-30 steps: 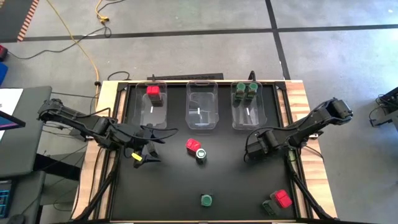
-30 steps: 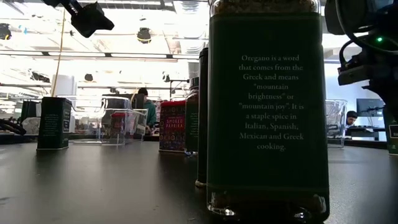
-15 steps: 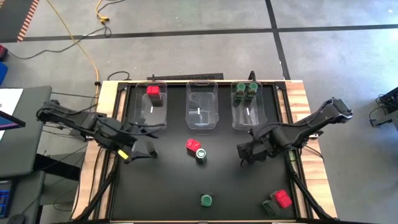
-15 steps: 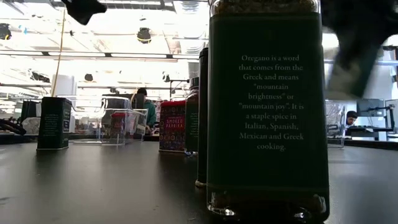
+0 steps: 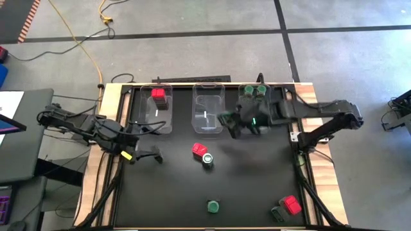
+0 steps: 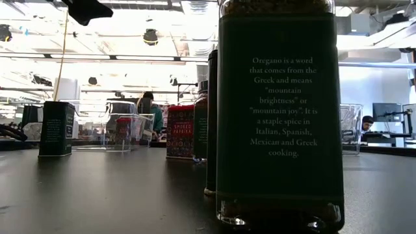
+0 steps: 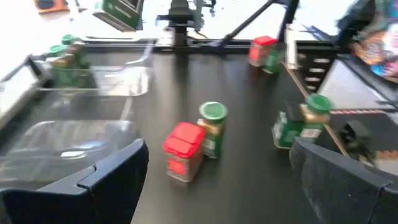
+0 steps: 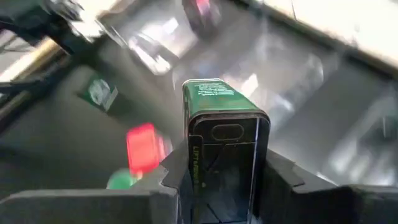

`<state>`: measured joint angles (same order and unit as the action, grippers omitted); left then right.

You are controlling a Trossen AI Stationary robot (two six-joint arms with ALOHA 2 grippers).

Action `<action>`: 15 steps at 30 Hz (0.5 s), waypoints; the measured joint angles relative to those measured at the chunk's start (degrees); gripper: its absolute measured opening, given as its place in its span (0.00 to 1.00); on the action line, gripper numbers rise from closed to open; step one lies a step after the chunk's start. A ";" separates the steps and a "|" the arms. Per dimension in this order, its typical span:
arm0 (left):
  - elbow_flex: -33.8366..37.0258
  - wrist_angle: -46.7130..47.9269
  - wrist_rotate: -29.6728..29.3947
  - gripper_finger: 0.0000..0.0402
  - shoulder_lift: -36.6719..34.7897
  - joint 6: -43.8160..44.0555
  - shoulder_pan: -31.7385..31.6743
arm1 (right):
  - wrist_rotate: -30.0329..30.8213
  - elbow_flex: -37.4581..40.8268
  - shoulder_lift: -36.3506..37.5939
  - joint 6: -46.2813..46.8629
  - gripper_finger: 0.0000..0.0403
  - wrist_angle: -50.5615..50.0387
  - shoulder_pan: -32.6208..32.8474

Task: Sort spices by type
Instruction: Put the black seasoning can into the middle transparent bin

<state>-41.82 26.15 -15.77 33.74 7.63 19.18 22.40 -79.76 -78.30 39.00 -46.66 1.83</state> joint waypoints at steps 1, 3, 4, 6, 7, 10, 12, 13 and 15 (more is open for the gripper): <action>0.00 0.01 -1.18 0.94 0.00 0.23 0.00 | -2.31 -0.85 -0.58 -4.45 0.36 1.97 -2.60; 0.00 -0.01 -3.77 0.94 -0.02 0.31 0.00 | -7.20 -3.28 -2.65 -12.26 0.36 4.36 -7.95; 0.00 -0.04 -5.24 0.94 -0.06 0.08 0.00 | -9.63 -4.93 -4.08 -15.82 0.36 4.54 -10.37; 0.00 0.02 -7.46 0.94 -0.07 -0.12 -0.19 | -14.56 -8.88 -7.77 -22.34 0.36 3.94 -14.84; 0.00 0.08 -8.24 0.94 -0.06 -0.43 -0.52 | -16.91 -11.11 -9.86 -25.44 0.36 3.49 -16.80; 0.00 0.09 -8.57 0.94 -0.06 -1.84 -2.26 | -22.32 -19.06 -17.35 -33.98 0.36 0.12 -21.41; 0.00 0.15 -8.57 0.94 -0.03 -2.02 -4.13 | -23.79 -25.12 -22.80 -39.60 0.36 -4.11 -23.64; 0.11 -0.10 -8.57 0.94 0.00 -2.27 -5.23 | -23.88 -28.36 -25.65 -42.52 0.36 -6.41 -24.57; 1.66 -2.30 -8.66 0.94 -0.06 -2.99 -7.39 | -24.03 -34.71 -31.29 -48.50 0.36 -10.82 -26.13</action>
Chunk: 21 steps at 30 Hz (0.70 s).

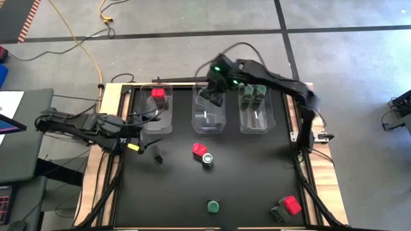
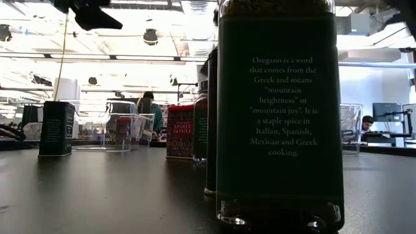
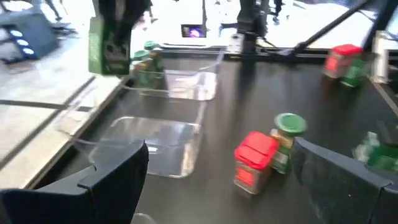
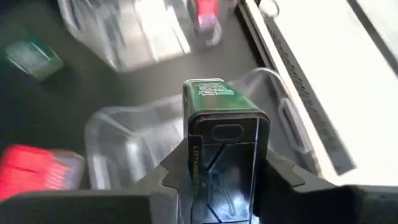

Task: Sort spices by type
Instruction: Put the black seasoning can into the middle transparent bin

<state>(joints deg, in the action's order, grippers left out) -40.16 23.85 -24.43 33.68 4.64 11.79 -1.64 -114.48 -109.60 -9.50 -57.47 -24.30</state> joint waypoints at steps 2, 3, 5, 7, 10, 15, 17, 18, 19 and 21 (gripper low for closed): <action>2.61 -3.86 -0.04 0.94 -0.43 -1.03 -2.14 | -0.06 -6.18 -5.40 -5.90 0.36 -4.43 -1.35; 3.90 -5.94 0.27 0.94 -0.72 -1.45 -3.22 | -0.10 -8.76 -7.84 -8.84 0.36 -6.35 -2.01; 6.50 -10.23 1.93 0.94 -0.87 -1.84 -5.23 | -0.13 -13.54 -12.74 -14.07 0.36 -10.63 -3.38; 8.34 -13.02 3.59 0.94 -0.87 -1.81 -6.65 | -0.13 -17.09 -17.02 -18.01 0.36 -13.91 -4.60; 9.78 -14.75 4.62 0.94 -0.81 -1.69 -7.70 | -0.12 -20.19 -22.07 -22.06 0.36 -16.30 -6.13; 10.34 -14.68 4.64 0.94 -0.68 0.53 -8.87 | -0.05 -20.26 -26.57 -25.09 0.36 -15.59 -7.42; 10.34 -14.81 4.64 0.94 -0.69 0.62 -9.27 | -0.04 -20.26 -27.65 -26.03 0.36 -15.56 -7.40; 10.34 -14.83 4.62 0.94 -0.70 0.65 -9.51 | -0.06 -20.26 -28.07 -26.37 0.36 -15.42 -7.38; 10.34 -14.81 4.57 0.94 -0.70 0.90 -9.69 | -0.04 -20.26 -28.45 -26.53 0.36 -15.22 -7.27; 10.34 -14.77 4.45 0.94 -0.69 1.68 -10.11 | -0.04 -20.24 -28.68 -26.55 0.36 -15.20 -7.15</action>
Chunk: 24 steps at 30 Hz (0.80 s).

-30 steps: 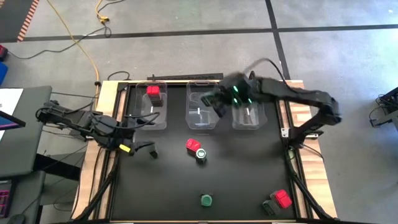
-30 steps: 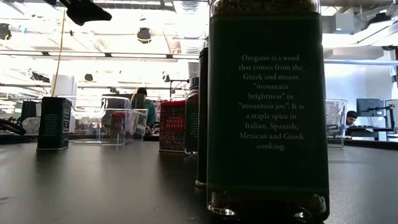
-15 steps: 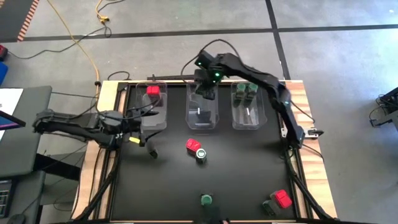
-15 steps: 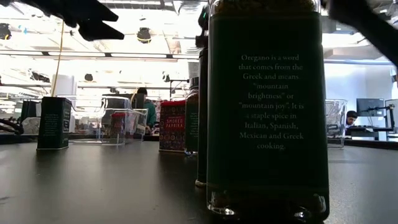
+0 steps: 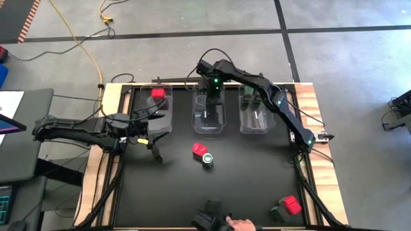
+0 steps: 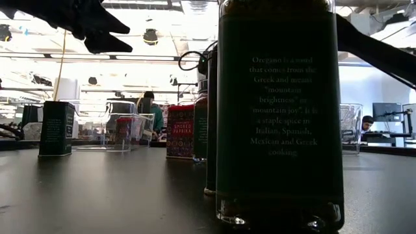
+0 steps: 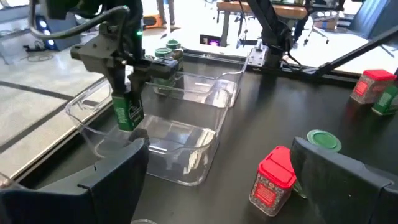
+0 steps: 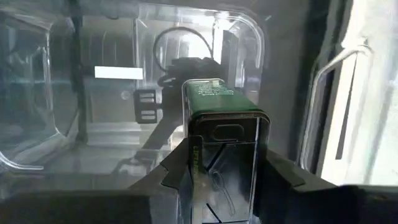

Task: Sort spices by type
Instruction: Put the black seasoning can into the middle transparent bin

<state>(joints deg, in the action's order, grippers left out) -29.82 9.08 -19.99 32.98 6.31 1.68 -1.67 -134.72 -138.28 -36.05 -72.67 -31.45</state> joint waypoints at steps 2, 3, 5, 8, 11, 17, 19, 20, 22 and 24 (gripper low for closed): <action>0.00 -0.04 -0.04 0.94 -0.01 0.72 -0.32 | 0.00 -0.01 0.06 -0.05 0.36 0.82 0.33; 0.00 -0.04 -0.05 0.94 -0.01 0.92 -0.45 | 0.02 -0.01 0.13 -0.04 0.36 1.85 0.39; 0.00 0.00 -0.07 0.94 0.01 1.29 -0.53 | 0.04 -0.01 0.13 -0.07 0.36 3.62 0.62; 0.00 0.00 -0.07 0.94 -0.01 1.88 -0.53 | 0.06 -0.01 0.13 -0.42 0.36 2.83 0.88; 0.00 0.05 -0.07 0.94 0.00 3.07 -0.51 | 0.07 1.10 0.20 -0.45 0.38 4.09 1.36; 0.00 0.09 -0.05 0.94 0.00 4.41 -0.51 | 0.12 1.12 0.22 -0.03 0.52 5.17 1.50; 0.00 0.09 -0.03 0.94 0.01 4.90 -0.51 | 0.13 1.12 0.19 -0.02 0.52 5.29 1.46; 0.00 0.09 0.12 0.94 0.01 5.03 -0.51 | 0.13 1.12 0.17 -0.02 0.51 5.23 1.45; 0.00 0.09 0.36 0.94 0.01 5.15 -0.49 | 0.13 1.12 0.17 0.03 0.49 5.18 1.41; 0.00 0.09 0.53 0.94 0.01 5.50 -0.49 | 0.15 1.12 0.17 0.03 0.48 4.96 1.41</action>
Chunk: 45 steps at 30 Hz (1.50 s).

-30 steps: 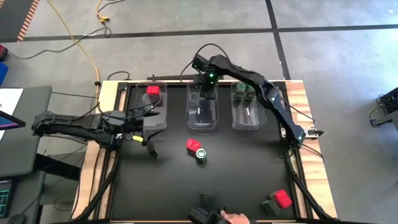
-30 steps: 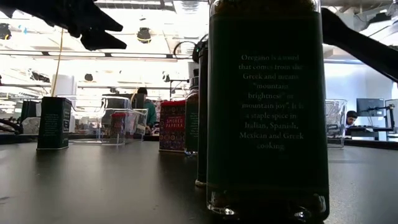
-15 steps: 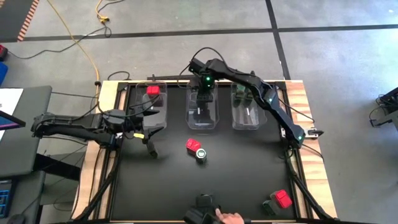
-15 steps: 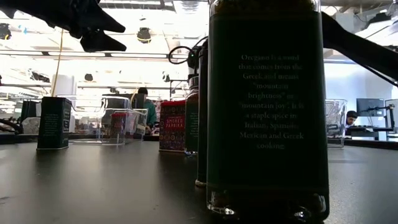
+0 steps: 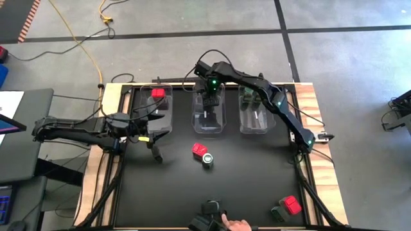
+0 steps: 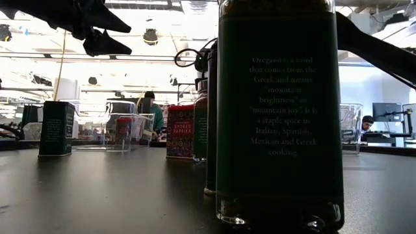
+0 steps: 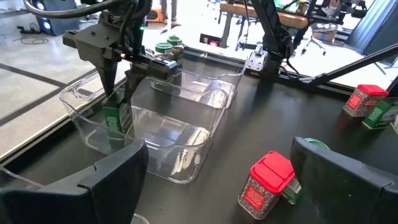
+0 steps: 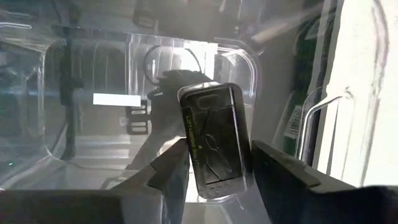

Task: Sort spices by type
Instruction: Put the black seasoning can into the middle transparent bin

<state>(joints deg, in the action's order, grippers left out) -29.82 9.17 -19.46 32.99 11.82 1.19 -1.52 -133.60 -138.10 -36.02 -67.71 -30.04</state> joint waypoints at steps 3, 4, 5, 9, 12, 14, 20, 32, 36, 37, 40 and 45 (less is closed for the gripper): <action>0.00 0.11 0.12 0.94 0.00 0.04 0.00 | 0.02 0.00 0.00 -0.01 0.46 -0.02 0.02; 0.00 0.28 0.13 0.94 0.00 0.04 0.00 | 0.01 0.00 0.00 0.01 0.45 -0.03 0.02; 0.00 0.44 0.15 0.94 0.00 0.04 0.00 | 0.02 0.00 0.00 0.01 0.45 -0.13 0.02; 0.00 0.43 0.17 0.94 0.00 0.04 0.00 | 0.00 0.00 0.00 1.56 0.45 -0.23 0.02; 0.00 0.44 0.21 0.94 0.00 0.04 0.00 | -0.01 0.00 0.00 5.78 0.45 0.54 0.02; 0.00 0.44 0.21 0.94 0.00 0.04 0.00 | -0.02 0.00 0.00 6.02 0.44 0.56 0.02; 0.00 0.44 0.23 0.94 0.00 0.04 0.00 | -0.06 0.00 0.00 6.21 0.40 0.27 -0.47; -0.02 0.44 0.26 0.94 0.00 0.02 0.00 | -0.04 -0.04 0.15 7.71 0.40 -4.59 -3.56; -0.02 0.44 0.26 0.94 0.00 -0.59 0.00 | -0.01 -0.07 0.15 7.28 0.40 -6.61 -3.99; -0.02 0.44 0.26 0.94 0.00 -0.59 0.00 | 0.06 -0.07 0.17 7.14 0.40 -7.17 -4.09; -0.02 0.46 0.26 0.94 0.00 -0.59 0.02 | 0.11 -0.07 0.17 6.02 0.40 -7.72 -4.26; -0.02 0.46 0.26 0.94 0.00 -1.07 0.00 | 0.11 -0.07 0.17 5.12 0.40 -7.95 -4.18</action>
<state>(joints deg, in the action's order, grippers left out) -29.85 9.63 -19.20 32.99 10.74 1.19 -1.41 -133.67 -137.93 -30.90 -75.66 -34.22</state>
